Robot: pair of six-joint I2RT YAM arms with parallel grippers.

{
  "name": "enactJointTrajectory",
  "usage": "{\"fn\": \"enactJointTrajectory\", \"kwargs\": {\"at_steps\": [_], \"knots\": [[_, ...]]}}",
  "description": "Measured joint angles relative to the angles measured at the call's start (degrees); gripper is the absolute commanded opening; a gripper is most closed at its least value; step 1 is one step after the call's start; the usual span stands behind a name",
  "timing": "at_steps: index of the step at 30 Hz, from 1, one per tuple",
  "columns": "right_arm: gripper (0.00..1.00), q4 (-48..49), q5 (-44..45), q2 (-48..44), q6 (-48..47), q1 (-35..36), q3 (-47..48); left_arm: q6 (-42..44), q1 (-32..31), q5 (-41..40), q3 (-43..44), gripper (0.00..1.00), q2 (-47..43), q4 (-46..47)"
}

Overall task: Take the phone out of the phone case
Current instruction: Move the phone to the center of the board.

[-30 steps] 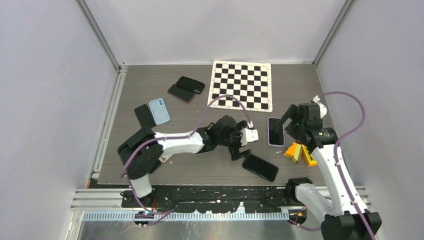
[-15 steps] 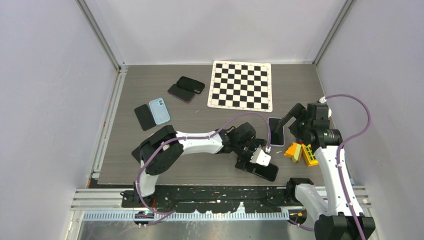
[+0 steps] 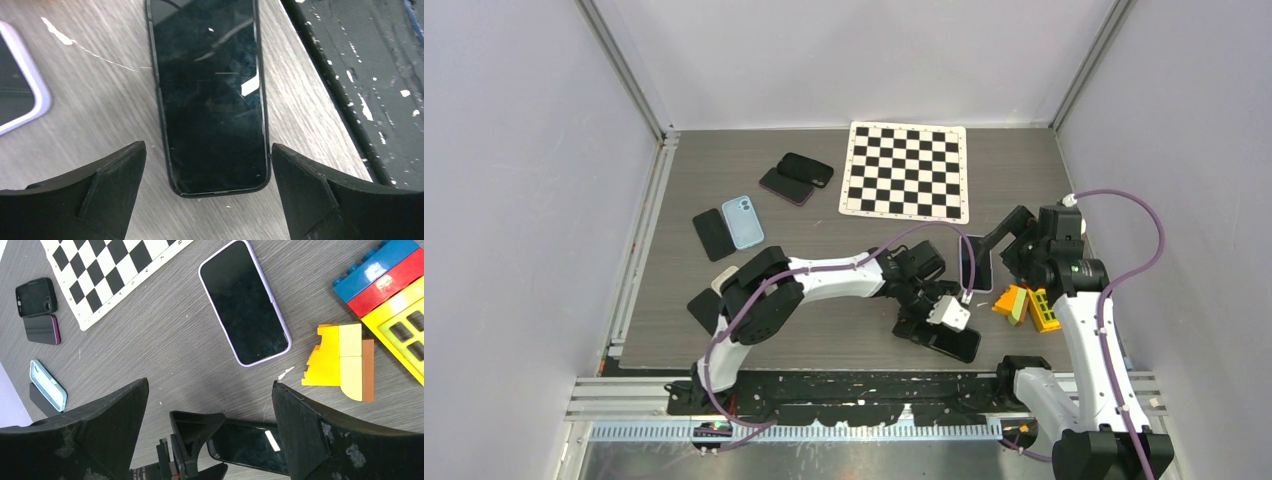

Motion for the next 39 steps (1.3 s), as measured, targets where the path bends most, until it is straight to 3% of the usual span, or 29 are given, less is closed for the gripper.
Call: {"fn": "enactJointTrajectory", "kwargs": {"at_steps": [8, 14, 17, 20, 23, 27, 31, 35, 39], "knots": [[0.99, 0.7, -0.7, 0.0, 0.4, 0.0, -0.9, -0.3, 0.0, 1.7, 5.6, 1.00, 3.9, -9.9], [0.99, 0.8, -1.2, 0.0, 0.7, 0.0, -1.2, -1.8, 0.0, 0.7, 5.7, 0.99, 4.1, -9.5], [0.99, 1.1, -1.2, 0.0, 0.7, 0.0, -1.2, -2.8, 0.0, -2.2, 4.7, 0.86, 3.9, -6.2], [0.96, 1.1, -1.2, 0.0, 0.7, 0.0, -1.3, -4.5, -0.2, -3.8, 1.3, 0.64, 2.2, -1.9], [0.92, 1.6, -1.2, 0.0, 0.9, 0.0, -1.7, -4.7, -0.4, -5.6, -2.7, 0.50, -0.3, 2.1], [0.91, 1.8, -2.0, 0.0, 0.9, 0.0, -2.1, -2.5, -0.4, -7.8, -6.2, 0.40, -2.8, 5.1], [0.88, 2.6, -4.0, 0.1, 0.4, 0.0, -2.3, -0.2, 3.0, -7.0, -7.2, 0.35, -4.1, 1.8], [0.88, 4.6, -8.3, 1.6, 0.0, 0.0, -3.5, 0.4, 9.8, -3.9, -6.9, 0.40, -4.3, -4.6], [0.91, 7.3, -12.8, 4.0, -0.1, 0.8, -6.8, 1.7, 15.5, -3.3, -7.8, 0.63, -5.8, -8.0]]}}
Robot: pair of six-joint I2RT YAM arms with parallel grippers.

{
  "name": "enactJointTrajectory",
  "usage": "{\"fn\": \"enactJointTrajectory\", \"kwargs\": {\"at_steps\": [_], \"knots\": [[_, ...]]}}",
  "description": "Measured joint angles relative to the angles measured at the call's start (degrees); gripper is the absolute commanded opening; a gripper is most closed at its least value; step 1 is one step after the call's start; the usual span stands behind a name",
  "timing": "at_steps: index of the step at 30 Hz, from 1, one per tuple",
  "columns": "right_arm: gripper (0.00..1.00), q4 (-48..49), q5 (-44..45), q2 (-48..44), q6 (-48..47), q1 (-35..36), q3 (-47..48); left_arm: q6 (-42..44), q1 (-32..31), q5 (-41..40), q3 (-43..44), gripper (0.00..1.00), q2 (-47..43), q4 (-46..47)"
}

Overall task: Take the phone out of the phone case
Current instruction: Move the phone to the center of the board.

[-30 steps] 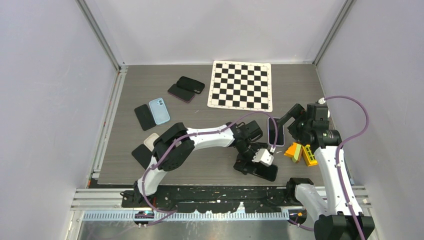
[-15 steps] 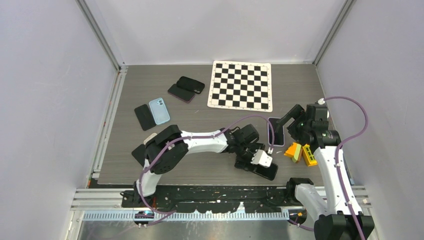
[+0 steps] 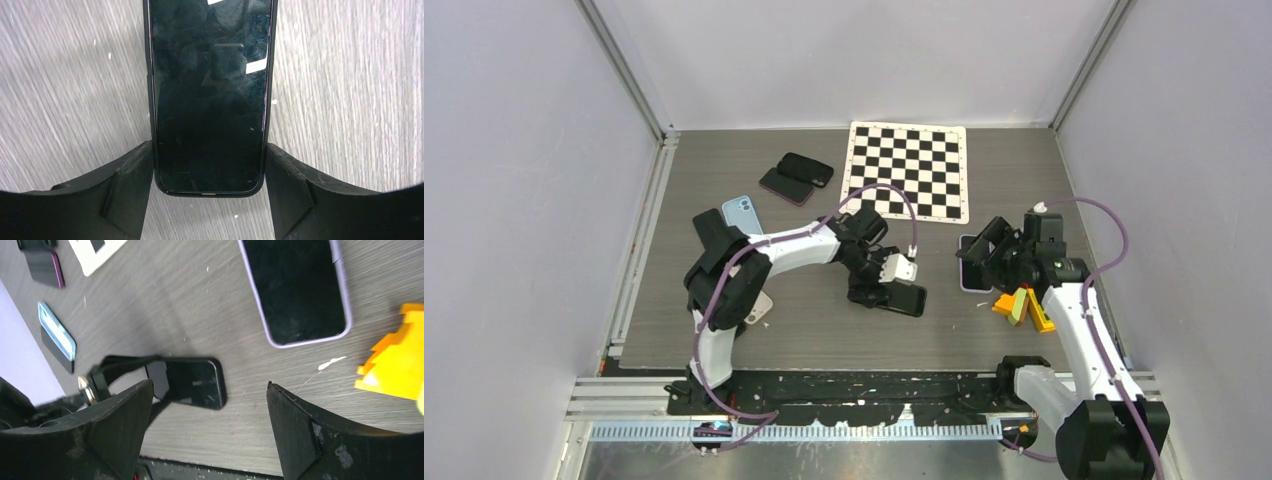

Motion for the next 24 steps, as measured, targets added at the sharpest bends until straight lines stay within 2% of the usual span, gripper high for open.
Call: {"fn": "enactJointTrajectory", "kwargs": {"at_steps": [2, 3, 10, 12, 14, 15, 18, 22, 24], "knots": [[0.93, 1.2, -1.3, 0.7, 0.0, 1.9, -1.7, -0.1, 1.6, 0.0, -1.4, 0.95, -1.0, 0.0], [0.94, 1.8, -1.6, 0.9, 0.1, 3.0, -2.3, -0.3, 2.0, -0.1, -2.1, 0.99, -1.6, 0.1], [0.94, 7.2, -1.4, 3.3, 0.1, 12.5, -5.0, -1.5, 4.7, -1.6, -4.9, 1.00, -4.5, 1.3], [0.88, 9.0, -1.0, 5.1, 0.2, 13.7, -5.3, -1.6, 5.2, -1.8, -5.8, 1.00, -6.0, 1.8], [0.72, 11.2, -0.2, 8.2, 0.5, 14.8, -5.3, -1.6, 5.7, -1.9, -6.9, 1.00, -9.0, 2.1], [0.54, 12.3, 0.2, 9.8, 0.6, 15.3, -5.3, -1.6, 5.9, -2.0, -7.2, 1.00, -10.2, 2.2], [0.25, 15.8, 1.6, 16.9, 1.4, 16.6, -5.0, -3.8, 6.1, -4.9, -8.7, 1.00, -15.5, 5.0], [0.15, 17.7, 4.4, 27.7, 2.4, 18.3, -2.6, -13.6, 6.0, -15.1, -12.6, 1.00, -22.4, 14.9], [0.13, 18.6, 5.5, 31.8, 2.6, 19.2, -0.7, -20.1, 5.9, -21.5, -13.7, 1.00, -24.3, 18.6]]}}
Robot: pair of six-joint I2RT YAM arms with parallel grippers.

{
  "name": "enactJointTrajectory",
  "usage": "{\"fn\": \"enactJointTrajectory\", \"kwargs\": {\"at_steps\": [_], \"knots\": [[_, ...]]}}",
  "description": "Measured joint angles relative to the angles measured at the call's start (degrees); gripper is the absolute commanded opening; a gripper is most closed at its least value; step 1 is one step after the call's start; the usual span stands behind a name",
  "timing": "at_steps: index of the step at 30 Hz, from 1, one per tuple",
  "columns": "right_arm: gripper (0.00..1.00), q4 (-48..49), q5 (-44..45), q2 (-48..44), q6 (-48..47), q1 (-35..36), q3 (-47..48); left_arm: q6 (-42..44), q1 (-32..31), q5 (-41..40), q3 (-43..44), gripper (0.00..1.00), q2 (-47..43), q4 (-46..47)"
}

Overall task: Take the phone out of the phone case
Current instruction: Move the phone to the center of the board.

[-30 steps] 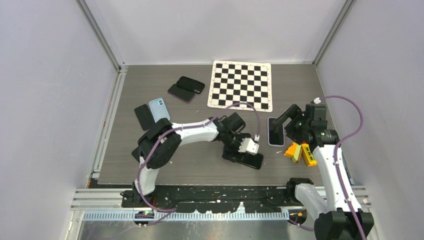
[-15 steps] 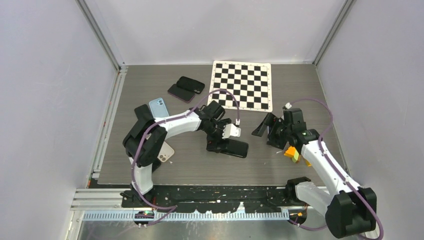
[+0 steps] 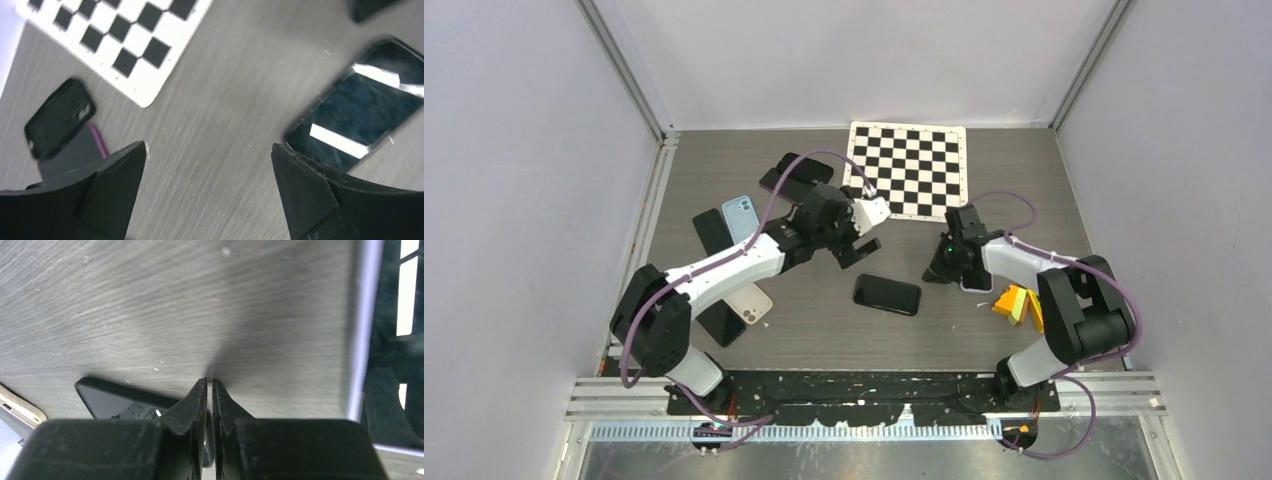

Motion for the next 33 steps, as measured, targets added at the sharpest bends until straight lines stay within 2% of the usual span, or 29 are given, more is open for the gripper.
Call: {"fn": "enactJointTrajectory", "kwargs": {"at_steps": [5, 9, 12, 16, 18, 20, 21, 22, 23, 24, 25, 27, 30, 33], "knots": [[0.12, 2.4, 1.5, 4.4, 0.1, 4.1, 3.3, -15.9, -0.1, -13.0, -0.3, 1.00, -0.4, 3.3], [0.09, 2.2, 1.6, 5.1, -0.3, 6.2, 4.0, -27.8, -0.8, -20.5, -5.4, 1.00, -3.1, 6.8], [0.08, 1.3, 1.6, 4.2, -1.0, 7.5, 3.3, -35.8, -1.2, -24.6, -6.0, 1.00, -4.9, 3.2], [0.08, -1.2, 0.9, -0.7, -2.3, 9.3, -0.7, -41.9, -1.2, -29.0, -5.4, 1.00, -6.4, -1.8], [0.12, -3.1, -0.4, -3.3, -3.0, 10.7, -2.6, -44.0, -1.2, -30.3, -5.7, 1.00, -7.7, -3.5], [0.21, -4.3, -2.1, -5.6, -3.7, 11.9, -3.8, -46.1, -1.2, -31.0, -6.6, 1.00, -10.0, -4.6], [0.35, -5.0, -2.8, -6.7, -4.0, 12.4, -4.2, -46.8, -1.2, -31.1, -7.0, 1.00, -11.3, -4.9], [0.42, -5.6, -3.3, -8.0, -4.3, 12.8, -4.3, -47.6, -1.2, -31.1, -7.4, 1.00, -12.7, -5.3], [0.58, -6.1, -3.5, -9.1, -4.5, 13.0, -4.3, -48.0, -1.2, -31.1, -7.6, 1.00, -13.6, -5.5], [0.65, -6.4, -3.5, -10.5, -5.0, 13.3, -4.3, -48.5, -1.2, -31.1, -8.0, 1.00, -14.8, -5.5], [0.78, -6.6, -3.2, -11.6, -5.3, 13.4, -4.3, -49.0, -1.2, -30.9, -8.5, 1.00, -16.1, -5.6], [0.90, -7.4, -1.8, -14.6, -6.1, 14.0, -4.0, -49.3, -1.2, -30.9, -9.6, 1.00, -18.7, -5.5], [0.93, -8.7, 0.9, -17.1, -7.3, 15.6, -2.3, -49.3, -1.2, -30.8, -11.9, 1.00, -23.0, -5.6], [0.95, -8.8, 3.9, -15.4, -8.4, 19.2, 0.7, -49.4, -1.1, -31.0, -12.5, 1.00, -25.9, -5.9]]}}
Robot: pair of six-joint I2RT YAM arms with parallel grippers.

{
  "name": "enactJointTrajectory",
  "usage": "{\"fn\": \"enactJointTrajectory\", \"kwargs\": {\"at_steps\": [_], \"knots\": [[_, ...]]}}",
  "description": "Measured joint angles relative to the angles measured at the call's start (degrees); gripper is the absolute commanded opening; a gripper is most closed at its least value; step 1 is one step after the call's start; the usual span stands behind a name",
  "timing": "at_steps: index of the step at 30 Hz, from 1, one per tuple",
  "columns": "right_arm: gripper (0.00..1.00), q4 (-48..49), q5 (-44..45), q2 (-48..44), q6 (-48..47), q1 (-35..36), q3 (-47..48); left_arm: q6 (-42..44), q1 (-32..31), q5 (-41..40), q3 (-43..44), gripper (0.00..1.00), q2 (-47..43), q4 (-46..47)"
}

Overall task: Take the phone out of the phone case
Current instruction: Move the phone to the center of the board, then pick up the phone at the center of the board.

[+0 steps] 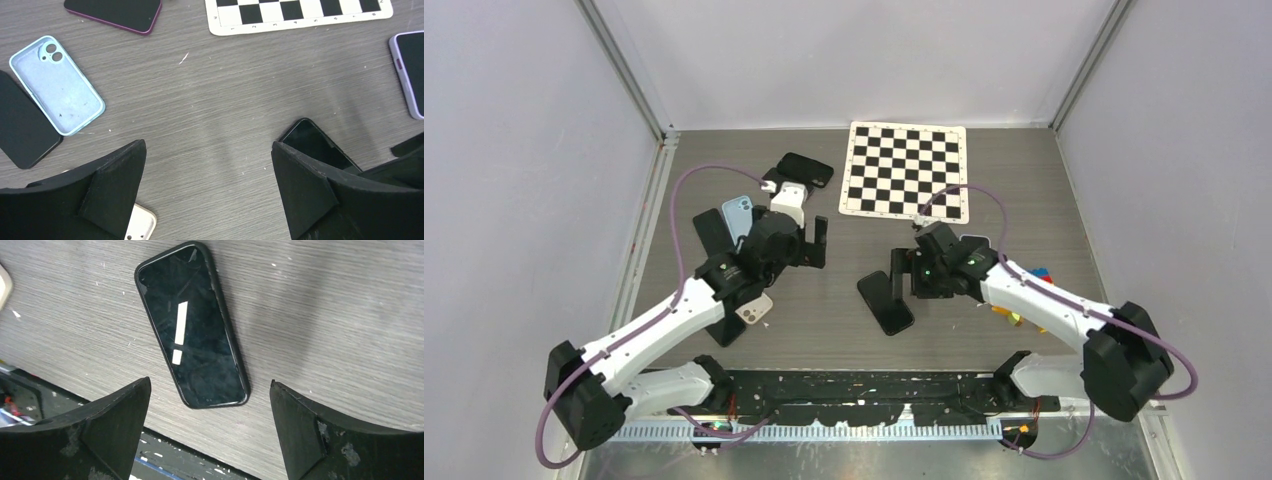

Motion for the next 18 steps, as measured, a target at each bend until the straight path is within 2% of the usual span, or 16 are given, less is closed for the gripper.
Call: {"fn": "enactJointTrajectory", "kwargs": {"at_steps": [8, 18], "knots": [[0.96, 0.0, 7.3, 11.9, -3.8, 10.0, 5.8, -0.4, 0.1, 0.0, -0.7, 1.00, -4.2, -0.5], [0.96, -1.2, 10.3, 18.2, -8.5, 14.2, 7.5, -1.2, 0.4, 1.2, -3.0, 1.00, -4.4, -0.9]]}}
